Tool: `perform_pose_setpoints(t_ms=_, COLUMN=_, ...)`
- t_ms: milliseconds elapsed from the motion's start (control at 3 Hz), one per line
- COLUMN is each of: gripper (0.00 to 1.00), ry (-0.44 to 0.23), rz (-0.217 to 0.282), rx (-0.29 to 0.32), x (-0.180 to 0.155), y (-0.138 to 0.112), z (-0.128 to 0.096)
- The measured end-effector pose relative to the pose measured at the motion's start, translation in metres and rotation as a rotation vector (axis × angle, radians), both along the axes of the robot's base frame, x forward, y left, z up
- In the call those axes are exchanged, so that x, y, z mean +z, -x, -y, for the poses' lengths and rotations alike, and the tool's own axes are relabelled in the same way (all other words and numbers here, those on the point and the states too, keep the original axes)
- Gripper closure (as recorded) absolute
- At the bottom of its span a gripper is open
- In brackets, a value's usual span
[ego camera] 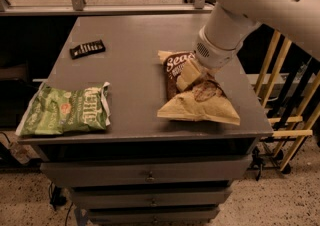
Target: Move brown chip bag near rxbar chocolate
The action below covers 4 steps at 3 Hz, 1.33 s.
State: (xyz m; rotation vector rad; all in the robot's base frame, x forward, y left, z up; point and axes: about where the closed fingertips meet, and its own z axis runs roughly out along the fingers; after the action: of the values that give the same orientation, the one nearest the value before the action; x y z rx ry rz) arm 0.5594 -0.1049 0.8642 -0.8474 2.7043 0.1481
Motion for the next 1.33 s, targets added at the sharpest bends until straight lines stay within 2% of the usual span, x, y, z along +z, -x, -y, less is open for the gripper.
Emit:
perform_pose_setpoints(t_ms=333, gripper=0.7, ry=0.002, rz=0.019, rx=0.002, x=0.008, y=0.0, z=0.002)
perform_pose_setpoints(t_ms=667, gripper=0.93, ry=-0.027, rz=0.087, rx=0.026, x=0.036, y=-0.005, z=0.018)
perform_pose_setpoints(t_ms=1000, gripper=1.0, ry=-0.097, rz=0.18, rx=0.088, x=0.066, y=-0.018, z=0.037)
perform_pose_setpoints(t_ms=1333, gripper=1.0, ry=-0.151, rz=0.279, rx=0.2, x=0.095, y=-0.03, z=0.05)
